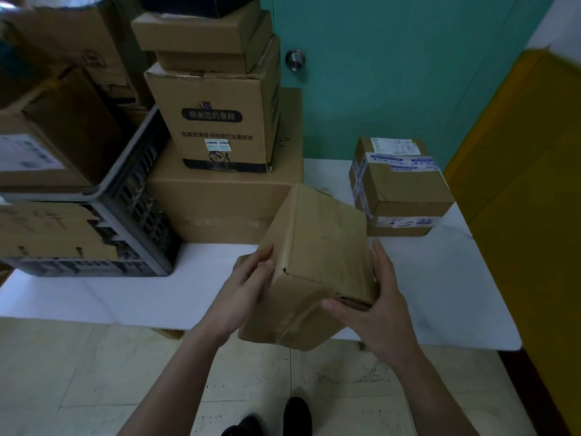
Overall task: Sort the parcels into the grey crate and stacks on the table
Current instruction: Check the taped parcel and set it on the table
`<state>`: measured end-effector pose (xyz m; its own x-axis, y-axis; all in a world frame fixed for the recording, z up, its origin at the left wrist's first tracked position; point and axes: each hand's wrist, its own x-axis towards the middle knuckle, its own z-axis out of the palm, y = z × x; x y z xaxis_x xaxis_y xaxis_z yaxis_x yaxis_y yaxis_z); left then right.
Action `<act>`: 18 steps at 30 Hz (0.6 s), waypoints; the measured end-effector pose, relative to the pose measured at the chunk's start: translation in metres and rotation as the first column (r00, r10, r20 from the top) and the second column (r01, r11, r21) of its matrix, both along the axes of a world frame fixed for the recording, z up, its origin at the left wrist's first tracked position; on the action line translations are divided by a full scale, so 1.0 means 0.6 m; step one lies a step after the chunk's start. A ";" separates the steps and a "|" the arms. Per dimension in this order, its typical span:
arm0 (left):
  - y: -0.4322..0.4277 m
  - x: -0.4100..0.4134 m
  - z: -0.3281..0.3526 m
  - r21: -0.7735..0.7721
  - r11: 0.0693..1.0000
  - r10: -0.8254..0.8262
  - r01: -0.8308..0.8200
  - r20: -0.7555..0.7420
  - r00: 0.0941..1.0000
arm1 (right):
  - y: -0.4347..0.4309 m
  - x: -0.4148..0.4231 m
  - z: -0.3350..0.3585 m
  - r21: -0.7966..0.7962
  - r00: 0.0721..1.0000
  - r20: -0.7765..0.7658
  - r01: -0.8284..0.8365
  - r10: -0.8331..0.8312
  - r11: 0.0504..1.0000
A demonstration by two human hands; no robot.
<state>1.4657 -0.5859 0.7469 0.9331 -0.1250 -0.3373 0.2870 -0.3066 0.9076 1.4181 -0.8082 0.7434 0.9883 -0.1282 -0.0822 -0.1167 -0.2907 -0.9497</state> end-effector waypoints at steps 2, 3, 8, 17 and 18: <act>-0.007 -0.001 0.012 -0.067 0.997 -0.052 0.049 -0.034 0.998 | 0.001 -0.002 0.008 -0.017 0.996 0.050 0.075 -0.074 0.997; -0.013 -0.002 0.018 -0.094 0.993 -0.075 0.070 -0.056 0.996 | 0.002 -0.002 0.009 -0.029 0.988 0.092 0.128 -0.124 0.991; -0.052 0.004 0.043 -0.096 0.995 -0.021 0.008 -0.135 0.991 | 0.007 0.016 0.029 -0.059 0.948 0.123 0.303 -0.294 0.951; -0.086 0.036 0.058 -0.067 0.998 -0.020 0.004 -0.238 0.971 | -0.018 0.039 0.040 -0.023 0.938 0.088 0.340 -0.337 0.940; -0.087 0.036 0.057 -0.091 0.996 -0.016 -0.006 -0.247 0.969 | -0.019 0.040 0.039 -0.021 0.939 0.086 0.335 -0.332 0.942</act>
<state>1.4874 -0.6378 0.7810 0.8211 -0.1701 -0.5449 0.5049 -0.2289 0.8323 1.4420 -0.8196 0.7669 0.8915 -0.4529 0.0059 -0.1364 -0.2810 -0.9500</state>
